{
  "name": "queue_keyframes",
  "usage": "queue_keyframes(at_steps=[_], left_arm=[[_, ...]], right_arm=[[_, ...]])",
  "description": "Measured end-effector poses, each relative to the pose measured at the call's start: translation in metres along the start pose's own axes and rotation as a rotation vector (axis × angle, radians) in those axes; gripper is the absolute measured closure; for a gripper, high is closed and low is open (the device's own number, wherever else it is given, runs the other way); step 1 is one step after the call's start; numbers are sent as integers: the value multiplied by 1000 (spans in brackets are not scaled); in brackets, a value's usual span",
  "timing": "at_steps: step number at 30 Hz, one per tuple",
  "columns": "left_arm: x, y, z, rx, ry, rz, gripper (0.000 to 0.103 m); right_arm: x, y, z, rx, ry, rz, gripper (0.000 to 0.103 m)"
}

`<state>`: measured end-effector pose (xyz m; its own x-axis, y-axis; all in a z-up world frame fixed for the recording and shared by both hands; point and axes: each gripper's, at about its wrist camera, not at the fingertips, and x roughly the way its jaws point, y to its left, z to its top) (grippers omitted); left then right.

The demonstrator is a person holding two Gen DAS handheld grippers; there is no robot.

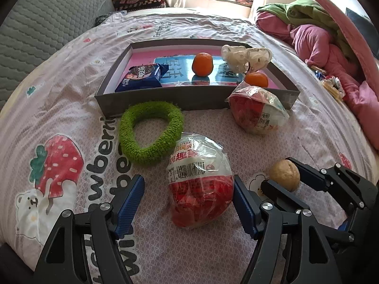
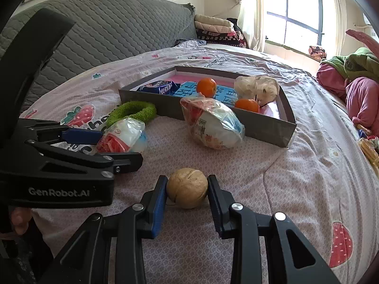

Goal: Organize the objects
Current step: 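Grasp the brown bun with the right tool while the left tool grasps the red-white egg packet, then lift the bun and egg packet and carry them toward the tray with both tools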

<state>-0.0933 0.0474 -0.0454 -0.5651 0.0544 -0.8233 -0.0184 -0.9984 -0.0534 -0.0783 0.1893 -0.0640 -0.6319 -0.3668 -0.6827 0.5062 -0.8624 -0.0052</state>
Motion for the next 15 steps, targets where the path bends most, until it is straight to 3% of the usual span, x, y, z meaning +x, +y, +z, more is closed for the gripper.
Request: queue_keyframes(at_steps=[5, 11, 15], left_arm=[[1, -2, 0, 9, -6, 6, 30], [3, -6, -3, 30, 0, -15, 47], [3, -7, -5, 34, 0, -19, 48]], right_arm=[[0, 0, 1, 0, 1, -2, 69], [1, -3, 1, 12, 2, -4, 69], [1, -3, 1, 13, 6, -2, 69]])
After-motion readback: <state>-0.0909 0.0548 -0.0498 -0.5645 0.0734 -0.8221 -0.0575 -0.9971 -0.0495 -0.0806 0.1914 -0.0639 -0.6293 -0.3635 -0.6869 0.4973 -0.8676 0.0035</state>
